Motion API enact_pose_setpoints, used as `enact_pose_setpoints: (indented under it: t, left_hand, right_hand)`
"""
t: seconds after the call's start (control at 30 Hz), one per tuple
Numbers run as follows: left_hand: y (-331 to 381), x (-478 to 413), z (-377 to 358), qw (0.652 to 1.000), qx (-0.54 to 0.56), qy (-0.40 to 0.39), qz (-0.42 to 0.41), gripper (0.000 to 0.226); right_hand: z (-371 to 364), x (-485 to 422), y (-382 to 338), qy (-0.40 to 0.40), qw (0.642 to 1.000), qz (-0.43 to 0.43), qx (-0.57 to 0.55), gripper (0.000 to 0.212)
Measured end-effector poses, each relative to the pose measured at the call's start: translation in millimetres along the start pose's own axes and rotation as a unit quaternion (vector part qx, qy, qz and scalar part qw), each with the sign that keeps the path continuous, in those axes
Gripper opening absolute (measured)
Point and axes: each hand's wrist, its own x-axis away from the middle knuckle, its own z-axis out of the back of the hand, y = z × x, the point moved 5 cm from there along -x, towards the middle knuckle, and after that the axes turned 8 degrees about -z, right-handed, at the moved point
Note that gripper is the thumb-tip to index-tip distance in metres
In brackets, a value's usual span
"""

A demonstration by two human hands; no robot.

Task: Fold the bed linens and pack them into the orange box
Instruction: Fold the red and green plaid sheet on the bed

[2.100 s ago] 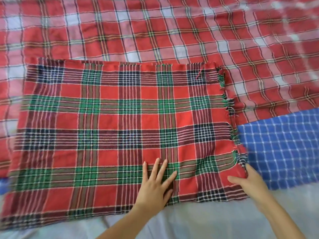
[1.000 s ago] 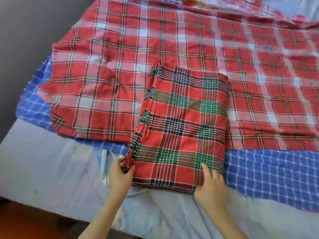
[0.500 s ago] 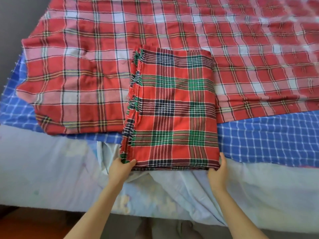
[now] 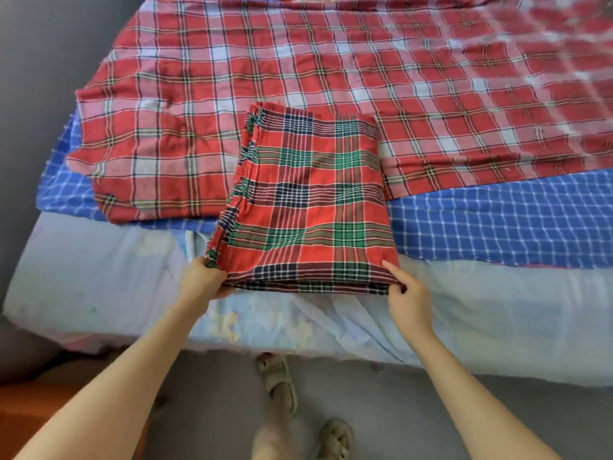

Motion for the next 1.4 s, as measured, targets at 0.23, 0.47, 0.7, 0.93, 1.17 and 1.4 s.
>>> enact_pose_setpoints:
  t: [0.23, 0.47, 0.7, 0.93, 1.17, 1.4]
  left_hand:
    - [-31, 154, 40, 0.986, 0.02, -0.072, 0.148, 0.006]
    - [9, 200, 34, 0.976, 0.098, -0.106, 0.164, 0.016]
    - [79, 87, -12, 0.964, 0.196, -0.089, 0.156, 0.023]
    - [100, -49, -63, 0.955, 0.256, -0.035, 0.149, 0.021]
    - [104, -137, -96, 0.953, 0.28, -0.009, 0.12, 0.025]
    - [107, -72, -133, 0.899, -0.223, 0.055, -0.373, 0.045]
  right_hand:
    - [78, 131, 59, -0.222, 0.964, -0.102, 0.108, 0.044]
    - [143, 113, 36, -0.31, 0.903, -0.291, -0.06, 0.022]
    - [99, -14, -17, -0.218, 0.876, -0.383, -0.197, 0.021]
    - [26, -139, -13, -0.115, 0.873, -0.425, -0.209, 0.009]
    - [-9, -210, 2, -0.031, 0.886, -0.418, -0.197, 0.011]
    - [-25, -145, -46, 0.12, 0.979, 0.027, 0.161, 0.037]
